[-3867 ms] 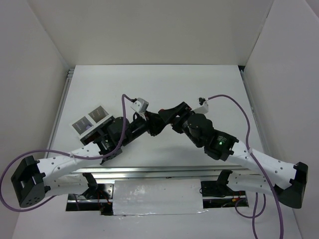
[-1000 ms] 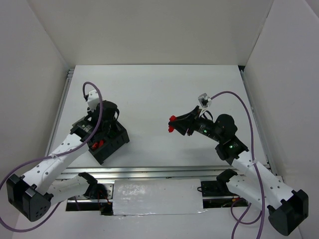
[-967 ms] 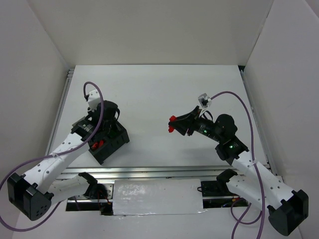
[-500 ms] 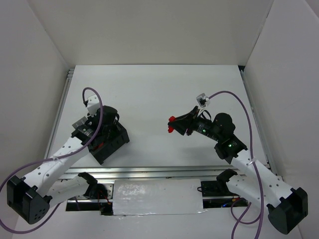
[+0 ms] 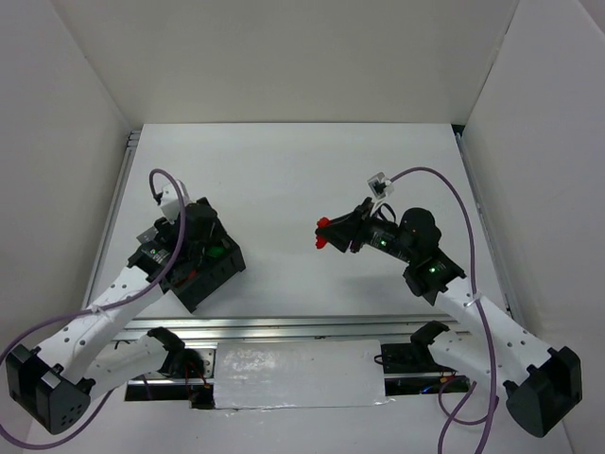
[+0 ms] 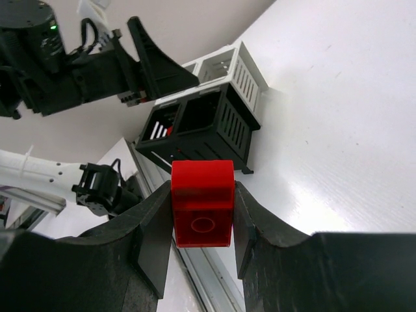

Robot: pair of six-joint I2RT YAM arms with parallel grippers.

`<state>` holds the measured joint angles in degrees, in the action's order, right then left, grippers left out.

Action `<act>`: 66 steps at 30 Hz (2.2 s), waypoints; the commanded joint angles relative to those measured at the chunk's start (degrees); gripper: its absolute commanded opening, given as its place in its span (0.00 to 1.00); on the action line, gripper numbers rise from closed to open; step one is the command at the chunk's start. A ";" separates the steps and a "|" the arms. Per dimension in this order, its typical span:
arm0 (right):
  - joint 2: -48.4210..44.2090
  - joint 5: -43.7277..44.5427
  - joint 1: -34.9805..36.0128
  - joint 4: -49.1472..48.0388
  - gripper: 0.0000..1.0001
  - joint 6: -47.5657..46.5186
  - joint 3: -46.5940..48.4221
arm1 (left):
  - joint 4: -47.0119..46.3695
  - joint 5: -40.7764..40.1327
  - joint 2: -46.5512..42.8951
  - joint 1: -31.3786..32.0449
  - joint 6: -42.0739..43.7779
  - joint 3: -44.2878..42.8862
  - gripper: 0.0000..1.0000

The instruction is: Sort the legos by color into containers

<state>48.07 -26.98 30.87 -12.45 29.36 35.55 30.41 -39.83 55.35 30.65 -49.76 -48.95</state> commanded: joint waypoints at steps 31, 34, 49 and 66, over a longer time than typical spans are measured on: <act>68.38 40.34 40.32 8.49 0.09 -12.67 65.25 | 15.64 -28.90 -17.03 -9.91 13.02 -26.81 1.00; 69.35 39.38 40.58 7.88 0.11 -12.32 65.26 | 15.56 -27.59 -16.33 -9.91 13.28 -27.25 0.99; 70.32 34.89 41.02 8.76 0.76 -10.73 66.41 | 14.85 -22.66 -15.98 -9.91 16.79 -26.64 0.99; 22.97 70.37 47.07 31.75 1.00 -15.57 45.49 | 23.29 2.38 -17.11 -10.00 31.82 -33.42 0.99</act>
<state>83.44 27.18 74.94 9.93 15.38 80.40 51.20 -44.38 40.56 20.91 -23.88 -83.00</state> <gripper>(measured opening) 0.994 0.994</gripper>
